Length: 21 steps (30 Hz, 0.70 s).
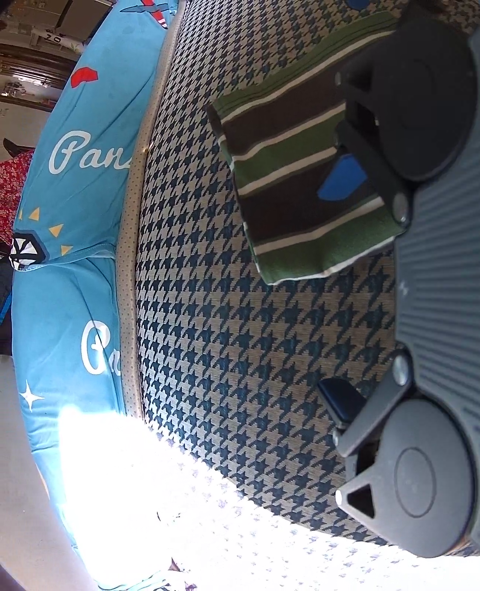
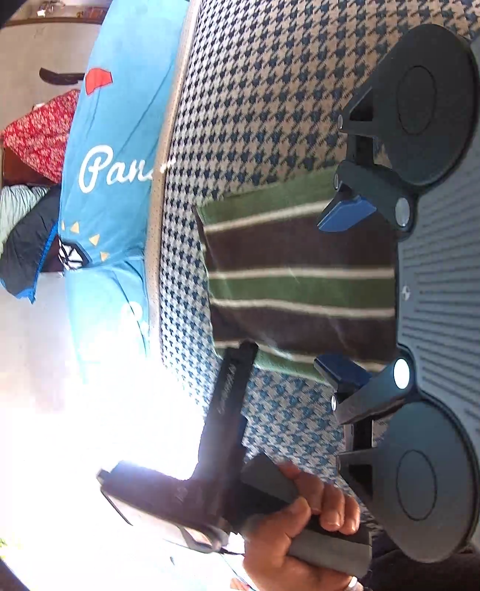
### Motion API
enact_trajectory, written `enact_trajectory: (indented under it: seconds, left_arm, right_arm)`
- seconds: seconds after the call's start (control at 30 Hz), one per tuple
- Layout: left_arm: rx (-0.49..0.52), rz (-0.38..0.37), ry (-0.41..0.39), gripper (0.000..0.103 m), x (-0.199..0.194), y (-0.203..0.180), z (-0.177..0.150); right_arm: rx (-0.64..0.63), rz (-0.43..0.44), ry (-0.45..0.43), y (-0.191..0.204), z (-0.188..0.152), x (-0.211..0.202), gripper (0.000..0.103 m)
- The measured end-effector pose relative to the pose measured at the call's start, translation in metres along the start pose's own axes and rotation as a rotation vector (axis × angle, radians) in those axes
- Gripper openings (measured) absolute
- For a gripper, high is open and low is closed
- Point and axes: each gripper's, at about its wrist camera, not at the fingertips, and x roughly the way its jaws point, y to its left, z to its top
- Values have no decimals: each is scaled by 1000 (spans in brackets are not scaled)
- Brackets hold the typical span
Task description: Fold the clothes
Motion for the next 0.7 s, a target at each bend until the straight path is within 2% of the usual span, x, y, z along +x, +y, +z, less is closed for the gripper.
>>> enact_trajectory:
  seconds: [0.13,0.2,0.33,0.7]
  left_arm:
    - [10,-5,10,103,0,-9,-3]
    - [23,-13,14,103,0,-15,-4]
    - [49,-23,14,103,-4,-25,-7]
    - [90,-44,9,103,-10,-36,-9]
  right_arm:
    - [148,-82,-26,-26,7,3,74]
    - [183,-103,-10,-32,8,5,74]
    - [193,-139,24,-32,7,7,74]
    - [219,-165,30,-33,9,13,75]
